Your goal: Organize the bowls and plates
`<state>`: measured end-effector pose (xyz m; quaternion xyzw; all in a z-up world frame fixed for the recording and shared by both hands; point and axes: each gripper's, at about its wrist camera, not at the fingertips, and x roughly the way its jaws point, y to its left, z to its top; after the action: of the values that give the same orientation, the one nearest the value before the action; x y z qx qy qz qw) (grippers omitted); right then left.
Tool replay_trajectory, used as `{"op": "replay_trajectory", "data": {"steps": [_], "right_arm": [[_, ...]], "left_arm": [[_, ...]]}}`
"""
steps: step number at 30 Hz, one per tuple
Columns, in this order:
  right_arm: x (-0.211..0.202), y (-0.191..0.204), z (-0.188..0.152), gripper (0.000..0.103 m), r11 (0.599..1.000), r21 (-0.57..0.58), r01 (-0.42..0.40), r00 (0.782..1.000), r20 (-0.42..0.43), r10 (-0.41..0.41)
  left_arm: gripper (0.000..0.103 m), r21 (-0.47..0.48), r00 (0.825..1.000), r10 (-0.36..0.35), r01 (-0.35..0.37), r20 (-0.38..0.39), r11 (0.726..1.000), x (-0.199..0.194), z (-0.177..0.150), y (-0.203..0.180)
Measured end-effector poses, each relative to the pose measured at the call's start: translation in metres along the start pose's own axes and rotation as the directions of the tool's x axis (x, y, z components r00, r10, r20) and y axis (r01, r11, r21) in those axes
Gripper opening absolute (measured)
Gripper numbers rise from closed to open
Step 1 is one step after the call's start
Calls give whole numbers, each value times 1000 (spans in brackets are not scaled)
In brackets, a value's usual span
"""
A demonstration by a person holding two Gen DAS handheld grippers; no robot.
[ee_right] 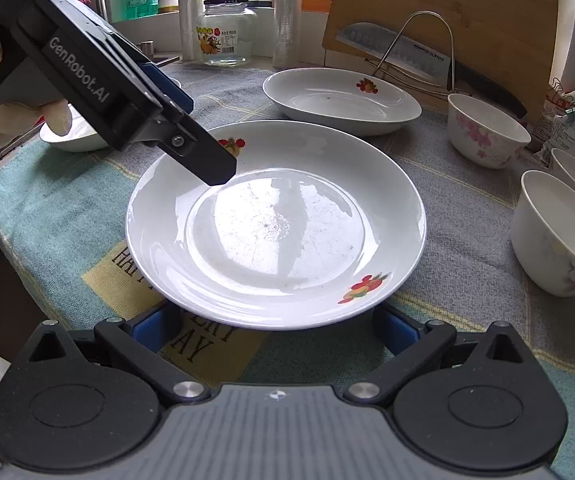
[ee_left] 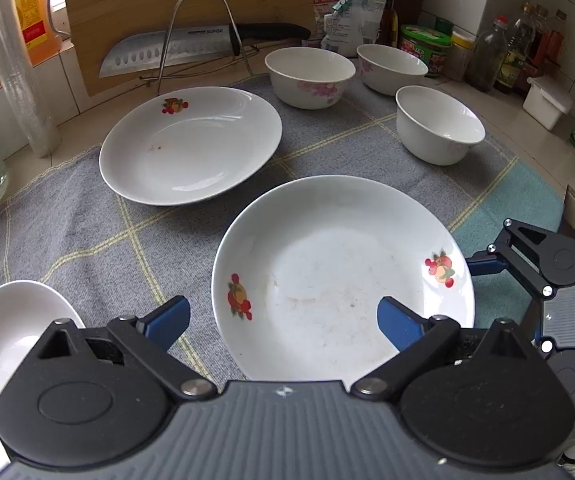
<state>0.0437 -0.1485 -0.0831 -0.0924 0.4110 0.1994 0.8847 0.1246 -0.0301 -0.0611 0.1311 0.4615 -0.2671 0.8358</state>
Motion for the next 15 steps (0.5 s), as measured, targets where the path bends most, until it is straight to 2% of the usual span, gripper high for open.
{"op": "replay_trajectory", "data": {"steps": [5, 12, 15], "right_arm": [[-1, 0, -5, 103, 1000, 4, 3, 999, 40, -3], [-4, 2, -8, 103, 1000, 10, 8, 999, 51, -9], [-4, 3, -9, 103, 1000, 13, 11, 998, 57, -12]], "left_arm": [[99, 36, 999, -22, 24, -39, 999, 13, 14, 2], [99, -55, 987, -128, 123, -97, 991, 36, 35, 19], [99, -58, 984, -143, 137, -108, 989, 45, 42, 25]]}}
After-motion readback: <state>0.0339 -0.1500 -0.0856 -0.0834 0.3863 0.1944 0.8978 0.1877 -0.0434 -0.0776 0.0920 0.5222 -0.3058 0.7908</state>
